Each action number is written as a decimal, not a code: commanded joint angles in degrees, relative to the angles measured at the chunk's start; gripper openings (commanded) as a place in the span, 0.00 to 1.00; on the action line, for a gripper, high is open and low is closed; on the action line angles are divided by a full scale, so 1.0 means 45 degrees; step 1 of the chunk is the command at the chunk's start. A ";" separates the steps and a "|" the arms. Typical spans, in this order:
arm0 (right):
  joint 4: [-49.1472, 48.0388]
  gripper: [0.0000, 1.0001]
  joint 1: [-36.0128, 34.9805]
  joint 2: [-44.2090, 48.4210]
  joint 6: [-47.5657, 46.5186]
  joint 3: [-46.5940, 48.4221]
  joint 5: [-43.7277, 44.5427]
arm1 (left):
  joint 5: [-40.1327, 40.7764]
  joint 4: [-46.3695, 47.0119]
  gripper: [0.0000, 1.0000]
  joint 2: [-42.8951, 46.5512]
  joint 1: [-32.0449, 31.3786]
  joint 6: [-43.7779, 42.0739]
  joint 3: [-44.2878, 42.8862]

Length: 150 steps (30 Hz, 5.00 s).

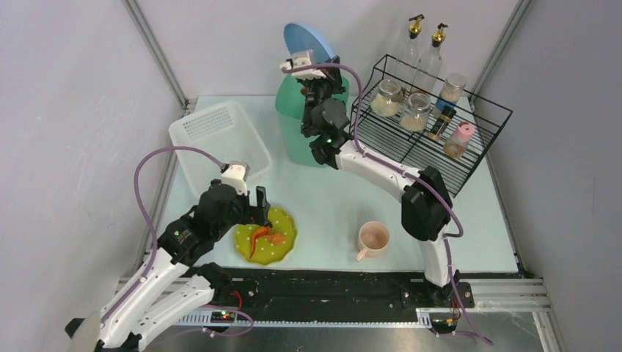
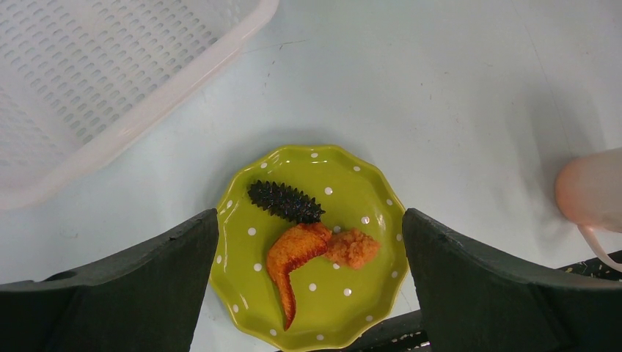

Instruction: Clear the kitchen counter

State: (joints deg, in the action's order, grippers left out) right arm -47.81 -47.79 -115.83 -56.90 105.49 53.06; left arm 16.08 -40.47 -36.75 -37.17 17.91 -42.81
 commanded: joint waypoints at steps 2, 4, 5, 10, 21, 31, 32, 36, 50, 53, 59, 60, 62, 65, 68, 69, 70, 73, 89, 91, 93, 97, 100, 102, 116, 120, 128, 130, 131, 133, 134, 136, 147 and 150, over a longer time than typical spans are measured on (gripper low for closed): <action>-0.5037 0.00 -0.0248 -0.0299 -0.4454 -0.0195 -0.0751 | -0.0084 0.0163 0.98 -0.0022 -0.0097 -0.0216 -0.0071; -0.5181 0.00 -0.0238 -0.0315 -0.4538 -0.0256 -0.0699 | -0.0094 0.0177 0.98 -0.0020 -0.0090 -0.0214 -0.0076; -0.5241 0.00 -0.0244 -0.0290 -0.4551 -0.0273 -0.0678 | -0.0071 0.0173 0.98 -0.0017 -0.0083 -0.0212 -0.0067; -0.5642 0.00 -0.0370 -0.0075 -0.4786 -0.0233 -0.0518 | -0.0066 0.0155 0.98 0.0020 -0.0096 -0.0211 -0.0069; -0.6352 0.00 -0.1751 0.1965 -0.5346 -0.1582 0.0206 | -0.0152 0.0185 0.98 0.0942 -0.0097 -0.0291 -0.0114; 0.0462 0.00 -0.3014 0.6698 0.1278 -0.4858 0.1920 | -0.0411 0.0509 0.98 0.2633 -0.0095 -0.0315 -0.0118; 0.2640 0.00 -0.3111 0.7020 0.3478 -0.5134 0.1871 | -0.0449 0.0612 0.98 0.2763 -0.0099 -0.0310 -0.0102; 0.9609 0.00 -0.3041 0.8965 0.9181 -0.5258 0.0490 | -0.1084 0.1003 0.98 0.3414 -0.0099 -0.0349 -0.0109; 1.7119 0.00 -0.3555 1.1104 1.6786 -0.6594 -0.4751 | -0.2268 0.2343 0.98 0.6052 -0.0098 0.1427 -0.0606; 1.6934 0.00 -0.3624 1.1230 1.7360 -0.7296 -0.5853 | -0.2083 0.2339 0.98 0.6044 -0.0100 0.1875 -0.0645; 1.6975 0.00 -0.4051 1.1144 1.8159 -0.7599 -0.6617 | -0.2265 0.2352 0.98 0.5860 -0.0102 0.2163 -0.0566; 1.6919 0.00 -0.4108 1.1128 1.8174 -0.7602 -0.6606 | -0.2284 0.2347 0.98 0.5832 -0.0100 0.2184 -0.0536; 1.6856 0.00 -0.4263 1.1140 1.8254 -0.7613 -0.6623 | -0.2305 0.2337 0.98 0.5768 -0.0098 0.2235 -0.0501; 1.6708 0.00 -0.4370 1.1145 1.8388 -0.7604 -0.6719 | -0.2345 0.2342 0.98 0.5592 -0.0095 0.2396 -0.0505; 1.6464 0.00 -0.4441 1.1176 1.8482 -0.7608 -0.6765 | -0.2534 0.2352 0.98 0.5373 -0.0086 0.2545 -0.0457; 1.6308 0.00 -0.4478 1.1186 1.8509 -0.7604 -0.6770 | -0.2644 0.2323 0.98 0.5232 -0.0096 0.2573 -0.0382; 1.6220 0.00 -0.4497 1.1208 1.8517 -0.7604 -0.6790 | -0.2698 0.2318 0.98 0.5176 -0.0088 0.2619 -0.0347; 1.5851 0.00 -0.4569 1.1213 1.8500 -0.7602 -0.6808 | -0.2957 0.2256 0.98 0.4850 -0.0097 0.2733 -0.0163; 1.5847 0.00 -0.4598 1.1136 1.8174 -0.7603 -0.5866 | -0.2960 0.1482 0.51 0.4458 -0.0099 0.2465 -0.0043; 1.5872 0.00 -0.4629 1.1090 1.8178 -0.7608 -0.5755 | -0.2934 0.1430 0.43 0.4430 -0.0085 0.2475 -0.0051; 1.5898 0.00 -0.4632 1.1023 1.8215 -0.7604 -0.5621 | -0.2904 0.1383 0.34 0.4392 -0.0088 0.2493 -0.0064; 1.5886 0.00 -0.4674 1.0885 1.8229 -0.7618 -0.5432 | -0.2809 0.1291 0.04 0.4261 -0.0097 0.2592 -0.0042; 1.6000 0.09 -0.4703 1.0859 1.8292 -0.7608 -0.5213 | -0.2516 0.1170 0.00 0.4176 -0.0095 0.2788 -0.0093; 1.6084 0.24 -0.4708 1.0890 1.8349 -0.7608 -0.5143 | -0.2142 0.1072 0.00 0.4050 -0.0087 0.2908 -0.0194; 1.7722 0.63 -0.4702 1.1415 1.9233 -0.8477 -0.3645 | 0.1691 0.0835 0.00 0.1608 0.0488 0.2896 -0.1902; 1.7589 0.63 -0.4721 1.2154 1.9535 -0.9344 -0.3773 | 0.1121 0.0851 0.00 0.0830 0.1687 0.2958 -0.2401; 1.7461 0.63 -0.4764 1.3053 1.9951 -1.0758 -0.4417 | -0.0748 0.1153 0.00 -0.0409 0.5795 0.3339 -0.3199; 1.7446 0.63 -0.4843 1.3185 1.9975 -1.0839 -0.4509 | -0.1093 0.1481 0.00 -0.0695 0.6882 0.3651 -0.3268; 1.7454 0.63 -0.4891 1.3300 1.9982 -1.0881 -0.4527 | -0.1312 0.1604 0.00 -0.0786 0.7510 0.3933 -0.3253; 1.7440 0.63 -0.5013 1.3472 2.0068 -1.0977 -0.4652 | -0.1588 0.1985 0.00 -0.1291 0.8386 0.4418 -0.3216; 1.7436 0.63 -0.5067 1.3601 2.0087 -1.1044 -0.4715 | -0.1675 0.2251 0.00 -0.1455 0.8694 0.4565 -0.3219; 1.7516 0.63 -0.5310 1.3827 2.0189 -1.1121 -0.4903 | -0.1687 0.2579 0.00 -0.2071 0.9659 0.5162 -0.3238; 1.8176 0.63 -0.6799 1.5196 2.0693 -1.1382 -0.5041 | -0.2007 0.4402 0.00 -0.7765 1.1609 0.7524 -0.4123; 1.8394 0.63 -0.6979 1.5473 2.0921 -1.1502 -0.4981 | -0.1694 0.4391 0.00 -0.9455 1.1619 0.8095 -0.4817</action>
State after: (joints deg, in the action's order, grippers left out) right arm 33.26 -78.19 -48.14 35.00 54.30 30.09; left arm 8.21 -24.38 -73.78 14.63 48.75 -59.61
